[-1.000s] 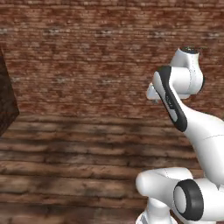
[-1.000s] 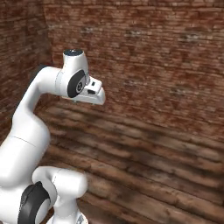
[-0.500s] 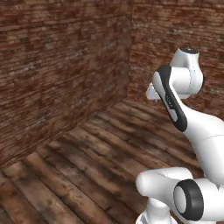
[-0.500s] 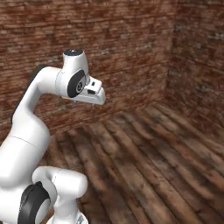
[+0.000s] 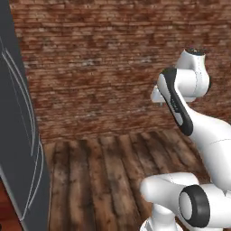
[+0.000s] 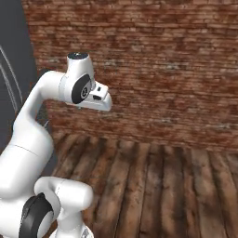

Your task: Retrieve the fish from the fridge and place it on the saucepan with marinade on the stove.

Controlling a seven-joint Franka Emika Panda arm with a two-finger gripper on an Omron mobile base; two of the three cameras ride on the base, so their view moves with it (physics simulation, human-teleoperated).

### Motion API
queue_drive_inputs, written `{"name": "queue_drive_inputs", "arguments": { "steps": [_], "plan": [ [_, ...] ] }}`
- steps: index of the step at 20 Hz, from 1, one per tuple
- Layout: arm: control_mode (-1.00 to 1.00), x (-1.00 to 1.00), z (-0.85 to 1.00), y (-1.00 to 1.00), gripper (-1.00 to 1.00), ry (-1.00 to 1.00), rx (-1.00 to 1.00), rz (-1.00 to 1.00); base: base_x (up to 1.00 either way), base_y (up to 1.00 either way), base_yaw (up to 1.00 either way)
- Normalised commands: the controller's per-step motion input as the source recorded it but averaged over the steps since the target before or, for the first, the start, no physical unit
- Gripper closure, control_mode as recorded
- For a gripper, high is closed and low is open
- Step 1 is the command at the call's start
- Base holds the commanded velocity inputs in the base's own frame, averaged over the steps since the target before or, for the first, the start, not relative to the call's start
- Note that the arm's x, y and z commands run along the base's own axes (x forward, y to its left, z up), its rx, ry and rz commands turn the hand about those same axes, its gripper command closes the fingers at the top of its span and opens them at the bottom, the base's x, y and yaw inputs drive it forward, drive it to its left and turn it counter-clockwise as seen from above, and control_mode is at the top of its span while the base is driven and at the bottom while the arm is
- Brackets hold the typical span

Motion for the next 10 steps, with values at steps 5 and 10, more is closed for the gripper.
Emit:
{"name": "queue_drive_inputs", "arguments": {
  "steps": [5,10],
  "plan": [
    [1.00,0.00,0.00,0.00,-1.00,0.00,0.00,0.00,-0.11,0.00,1.00],
    [1.00,0.00,0.00,0.00,-1.00,0.00,0.00,0.00,-0.05,0.00,1.00]
  ]
}}
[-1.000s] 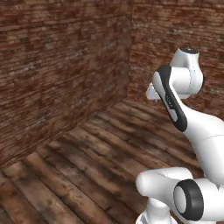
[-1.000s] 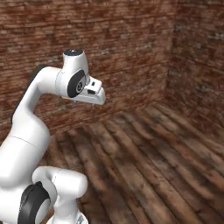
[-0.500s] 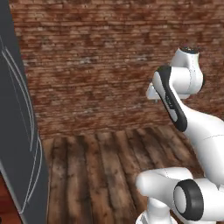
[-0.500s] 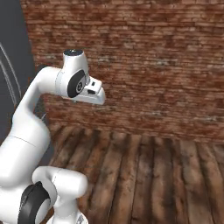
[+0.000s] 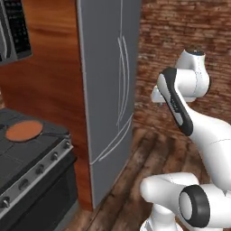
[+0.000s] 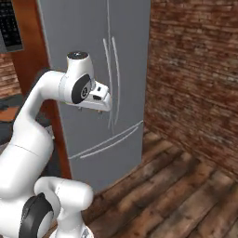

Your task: Retrieve the fish from the fridge and place it on the saucepan with marinade on the stove.

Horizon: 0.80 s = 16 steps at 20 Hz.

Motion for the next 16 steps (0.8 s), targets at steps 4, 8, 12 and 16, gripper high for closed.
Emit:
{"name": "queue_drive_inputs", "arguments": {
  "steps": [4,8,12,16],
  "plan": [
    [1.00,0.00,0.00,0.00,-1.00,0.00,0.00,0.00,-0.29,-0.46,0.85],
    [1.00,0.00,0.00,0.00,-1.00,0.00,0.00,0.00,-0.61,-1.00,0.37],
    [1.00,0.00,0.00,0.00,-1.00,0.00,0.00,0.00,-0.63,-1.00,0.25],
    [1.00,0.00,0.00,0.00,-1.00,0.00,0.00,0.00,-0.20,-1.00,0.38]
  ]
}}
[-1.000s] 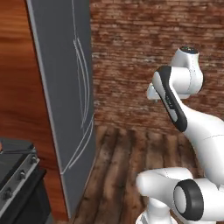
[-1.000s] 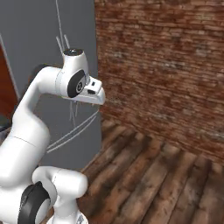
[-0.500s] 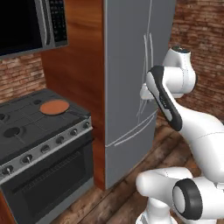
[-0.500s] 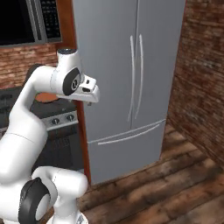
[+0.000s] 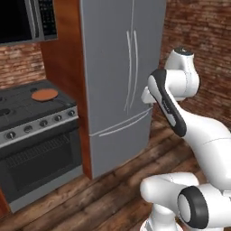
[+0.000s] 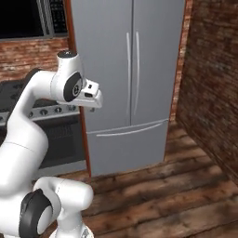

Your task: Retrieve the fish from the fridge and place it on the saucepan with marinade on the stove.

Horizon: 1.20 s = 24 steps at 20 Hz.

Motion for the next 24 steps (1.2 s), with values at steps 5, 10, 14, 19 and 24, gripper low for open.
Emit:
{"name": "queue_drive_inputs", "arguments": {
  "steps": [5,10,14,19,24],
  "plan": [
    [1.00,0.00,0.00,0.00,-1.00,0.00,0.00,0.00,0.13,-0.90,0.60],
    [1.00,0.00,0.00,0.00,-1.00,0.00,0.00,0.00,0.18,-0.86,0.61],
    [1.00,0.00,0.00,0.00,-1.00,0.00,0.00,0.00,0.06,-0.90,0.37],
    [1.00,0.00,0.00,0.00,-1.00,0.00,0.00,0.00,0.00,-0.81,0.08],
    [1.00,0.00,0.00,0.00,-1.00,0.00,0.00,0.00,0.04,-0.72,-0.01]
  ]
}}
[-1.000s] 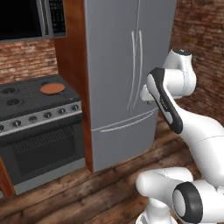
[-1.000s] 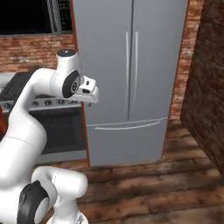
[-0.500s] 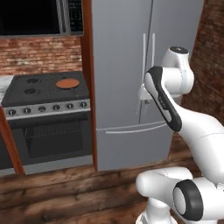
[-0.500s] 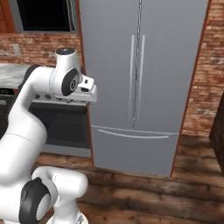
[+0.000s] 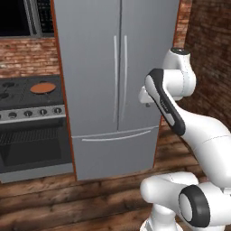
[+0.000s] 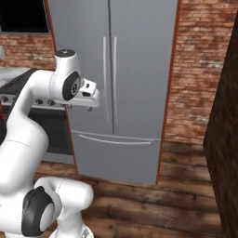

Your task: Retrieve the fish from the fridge and place it on the saucepan with marinade on the stove.

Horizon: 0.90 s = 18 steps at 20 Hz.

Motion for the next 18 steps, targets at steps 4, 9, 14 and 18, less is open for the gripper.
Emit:
{"name": "queue_drive_inputs", "arguments": {
  "steps": [4,9,14,18],
  "plan": [
    [1.00,0.00,0.00,0.00,-1.00,0.00,0.00,0.00,0.24,-0.44,-0.06],
    [1.00,0.00,0.00,0.00,-1.00,0.00,0.00,0.00,0.35,-0.40,-0.05],
    [1.00,0.00,0.00,0.00,-1.00,0.00,0.00,0.00,0.54,-0.02,0.01],
    [1.00,0.00,0.00,0.00,-1.00,0.00,0.00,0.00,0.53,0.00,0.02]
  ]
}}
